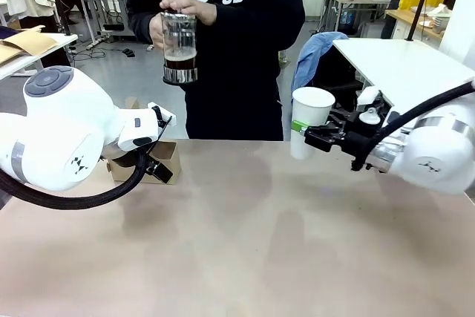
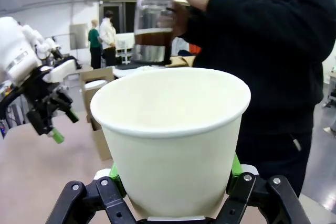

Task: Pour a drink into a cup and package it in a carrier.
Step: Pick up the 600 ml Paper Cup and place it in the middle top area of the table.

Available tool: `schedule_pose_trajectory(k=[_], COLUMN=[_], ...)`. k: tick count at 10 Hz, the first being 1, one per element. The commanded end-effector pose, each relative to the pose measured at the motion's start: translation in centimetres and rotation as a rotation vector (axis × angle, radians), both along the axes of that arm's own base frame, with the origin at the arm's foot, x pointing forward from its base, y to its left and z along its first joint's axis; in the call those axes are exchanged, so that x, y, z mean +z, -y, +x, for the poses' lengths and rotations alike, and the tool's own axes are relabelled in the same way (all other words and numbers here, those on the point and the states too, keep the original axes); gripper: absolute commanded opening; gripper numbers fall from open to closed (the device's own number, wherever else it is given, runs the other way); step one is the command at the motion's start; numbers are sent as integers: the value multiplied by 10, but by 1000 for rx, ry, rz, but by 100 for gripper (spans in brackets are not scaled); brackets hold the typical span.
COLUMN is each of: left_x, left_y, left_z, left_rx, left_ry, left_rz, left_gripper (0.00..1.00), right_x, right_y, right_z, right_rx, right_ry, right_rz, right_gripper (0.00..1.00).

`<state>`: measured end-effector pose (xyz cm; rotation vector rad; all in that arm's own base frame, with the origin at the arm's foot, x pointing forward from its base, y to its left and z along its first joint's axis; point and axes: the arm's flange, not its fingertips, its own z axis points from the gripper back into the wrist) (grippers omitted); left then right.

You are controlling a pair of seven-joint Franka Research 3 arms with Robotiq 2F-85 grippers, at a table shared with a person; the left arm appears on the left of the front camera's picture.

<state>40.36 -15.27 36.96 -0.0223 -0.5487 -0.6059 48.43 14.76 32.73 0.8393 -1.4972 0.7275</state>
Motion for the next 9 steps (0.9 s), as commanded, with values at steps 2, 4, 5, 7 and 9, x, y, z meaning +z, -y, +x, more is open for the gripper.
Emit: schedule_pose_trajectory(k=[2,4,5,7,9], left_x=[1,1,1,1,1], left_y=[-1,-1,-1,-1,-1], left_z=[0,0,0,0,0], left_rx=[1,1,1,1,1], left_ry=[1,1,1,1,1], left_rz=[-3,-3,-3,-3,-3], left_gripper=[100,100,100,100,100], right_x=[-35,-45,-48,-54,-34], right_y=[-9,-10,-9,-6,4], right_z=[38,52,56,63,60], right_rx=[-46,-9,-8,11,-2], right_ry=[50,10,7,-1,-26], right_rz=[-29,-61,-42,-7,-24], right_gripper=[81,81,81,81,81])
